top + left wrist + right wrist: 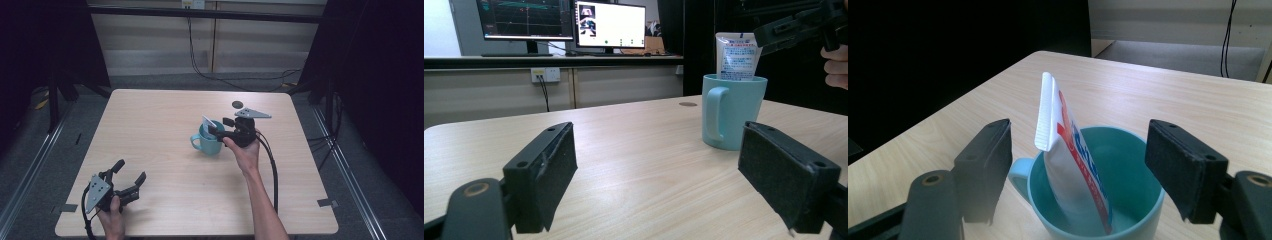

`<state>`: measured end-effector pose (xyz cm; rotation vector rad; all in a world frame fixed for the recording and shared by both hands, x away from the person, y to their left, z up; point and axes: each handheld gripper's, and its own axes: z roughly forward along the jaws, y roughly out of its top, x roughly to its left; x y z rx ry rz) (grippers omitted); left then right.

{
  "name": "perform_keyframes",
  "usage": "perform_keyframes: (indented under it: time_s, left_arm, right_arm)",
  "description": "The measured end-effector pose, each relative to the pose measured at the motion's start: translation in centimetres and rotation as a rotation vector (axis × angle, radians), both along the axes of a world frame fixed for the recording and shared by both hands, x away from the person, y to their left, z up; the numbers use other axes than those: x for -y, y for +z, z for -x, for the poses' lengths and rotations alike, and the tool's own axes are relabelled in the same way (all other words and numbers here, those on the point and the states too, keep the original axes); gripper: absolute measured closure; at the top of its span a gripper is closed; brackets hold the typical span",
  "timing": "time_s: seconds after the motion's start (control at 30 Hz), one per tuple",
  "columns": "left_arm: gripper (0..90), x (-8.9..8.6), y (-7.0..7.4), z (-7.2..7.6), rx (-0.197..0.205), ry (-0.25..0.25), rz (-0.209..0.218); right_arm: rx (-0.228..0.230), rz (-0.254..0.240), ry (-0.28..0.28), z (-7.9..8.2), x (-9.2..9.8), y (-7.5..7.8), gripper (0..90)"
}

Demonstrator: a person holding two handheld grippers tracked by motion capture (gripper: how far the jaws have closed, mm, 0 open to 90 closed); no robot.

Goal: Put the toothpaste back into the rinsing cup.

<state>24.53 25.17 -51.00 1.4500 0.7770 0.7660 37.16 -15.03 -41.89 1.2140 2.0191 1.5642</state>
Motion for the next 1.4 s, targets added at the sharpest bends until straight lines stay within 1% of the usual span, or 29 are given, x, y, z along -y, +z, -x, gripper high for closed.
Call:
perform_keyframes:
  time_s: [0.07, 0.1, 0.17, 0.23, 0.27, 0.37, 0.4, 0.43, 0.47, 0.5, 0.53, 0.57, 0.6, 0.63, 0.7, 0.73, 0.8, 0.83, 0.9, 0.93, 1.0, 1.03, 1.1, 1.23, 1.4]
  left_arm:
    - [15.6, 0.0, 0.0, 0.0, -0.003, -0.003, 0.005]
    - [15.6, 0.0, 0.0, 0.0, -0.002, 0.0, 0.003]
    - [15.6, 0.1, 0.0, 0.0, -0.001, 0.0, 0.01]
    - [15.5, 0.0, 0.0, 0.0, -0.001, 0.002, 0.003]
    - [15.5, 0.1, 0.0, 0.0, -0.002, -0.001, 0.011]
    - [15.5, 0.1, 0.0, 0.0, -0.002, 0.0, 0.012]
    - [15.6, 0.0, 0.0, 0.0, -0.003, -0.001, 0.005]
    - [15.5, 0.0, 0.0, 0.0, -0.002, -0.001, 0.004]
    - [15.6, 0.1, 0.0, 0.0, -0.002, 0.0, 0.012]
    - [15.5, 0.0, 0.0, 0.0, -0.001, 0.002, 0.003]
    - [15.6, 0.0, 0.0, 0.0, -0.001, 0.002, 0.002]
    - [15.7, 0.0, 0.0, 0.0, -0.001, 0.002, 0.002]
    - [15.7, 0.0, 0.0, 0.0, -0.001, 0.001, 0.002]
    - [15.7, 0.0, 0.0, 0.0, -0.001, 0.001, 0.002]
    - [15.7, 0.0, 0.0, 0.0, -0.001, 0.001, 0.002]
    - [15.7, 0.0, 0.0, 0.0, -0.001, 0.001, 0.002]
    - [15.7, 0.0, 0.0, 0.0, -0.001, 0.002, 0.003]
    - [15.7, 0.1, 0.0, 0.0, -0.003, 0.003, 0.011]
    - [15.7, 0.1, 0.0, 0.0, -0.002, 0.004, 0.009]
    - [15.7, 0.0, 0.0, 0.0, -0.002, 0.006, 0.0]
    - [15.7, 0.0, 0.0, 0.0, -0.001, 0.006, -0.001]
    - [15.7, 0.0, 0.0, 0.0, -0.002, 0.006, -0.001]
    - [15.8, 0.0, 0.0, 0.0, -0.001, 0.006, -0.001]
    - [15.7, 0.0, 0.0, 0.0, -0.001, 0.006, -0.002]
    - [15.7, 0.1, 0.0, 0.0, -0.001, 0.008, -0.001]
  right_arm:
    - [0.006, 0.0, -0.01, 0.2, 0.2, -0.1, 26.6]
    - [0.004, -0.007, -0.011, 0.3, 0.3, -0.2, 26.6]
    - [0.004, -0.004, -0.02, 0.5, 0.5, -0.5, 26.7]
    - [-0.005, -0.022, -0.018, 0.6, 0.8, -0.7, 26.3]
    - [-0.004, -0.018, -0.021, 0.7, 0.8, -0.7, 26.1]
    - [0.006, -0.024, -0.03, 1.0, 1.1, -0.7, 26.4]
    - [0.006, -0.025, -0.034, 1.1, 1.2, -0.6, 26.6]
    - [-0.004, -0.03, -0.031, 1.1, 1.3, -0.7, 26.7]
    - [-0.01, -0.036, -0.025, 1.2, 1.4, -0.7, 27.3]
    - [-0.002, -0.03, -0.047, 1.5, 1.6, -0.7, 27.3]
    - [0.005, -0.032, -0.052, 1.7, 1.7, -0.7, 27.3]
    - [0.007, -0.052, -0.045, 1.9, 1.8, -0.7, 27.3]
    - [0.006, -0.055, -0.044, 2.0, 1.9, -0.7, 27.2]
    - [0.007, -0.046, -0.061, 2.2, 2.0, -0.7, 26.8]
    - [0.004, -0.048, -0.053, 2.3, 2.2, -0.6, 26.9]
    - [0.007, -0.044, -0.063, 2.5, 2.3, -0.5, 26.8]
    - [0.009, -0.047, -0.056, 2.7, 2.4, -0.4, 26.9]
    - [0.005, -0.045, -0.059, 2.9, 2.4, -0.3, 26.9]
    - [0.017, -0.042, -0.063, 3.3, 2.5, -0.2, 27.0]
    - [0.019, -0.044, -0.071, 3.5, 2.6, -0.3, 27.0]
    - [0.007, -0.054, -0.073, 3.6, 2.9, -0.5, 27.0]
    - [-0.002, -0.052, -0.082, 3.7, 3.0, -0.7, 27.0]
    - [-0.011, -0.053, -0.082, 4.0, 3.2, -1.0, 27.0]
    - [-0.019, -0.07, -0.097, 4.5, 3.8, -1.5, 26.9]
    - [-0.021, -0.056, -0.112, 5.3, 4.4, -1.9, 26.9]
